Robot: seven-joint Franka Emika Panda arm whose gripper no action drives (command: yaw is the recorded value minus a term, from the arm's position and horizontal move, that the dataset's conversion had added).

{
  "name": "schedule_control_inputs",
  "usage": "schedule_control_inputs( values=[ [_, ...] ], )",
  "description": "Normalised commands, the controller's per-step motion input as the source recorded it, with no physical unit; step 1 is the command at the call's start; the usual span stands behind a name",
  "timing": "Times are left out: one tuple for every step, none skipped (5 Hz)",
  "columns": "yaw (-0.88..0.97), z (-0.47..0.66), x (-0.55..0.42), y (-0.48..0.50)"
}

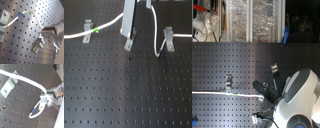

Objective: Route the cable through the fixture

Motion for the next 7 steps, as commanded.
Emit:
schedule_control_inputs(
  values=[
    [0.00,0.00,0.016,0.030],
    [-0.27,0.07,-0.165,-0.104],
    [-0.07,0.09,-0.308,-0.093],
    [0.00,0.00,-0.004,-0.010],
    [0.00,0.01,-0.356,-0.054],
    [0.00,0.12,-0.496,-0.010],
    [0.00,0.01,-0.017,-0.041]
  ],
)
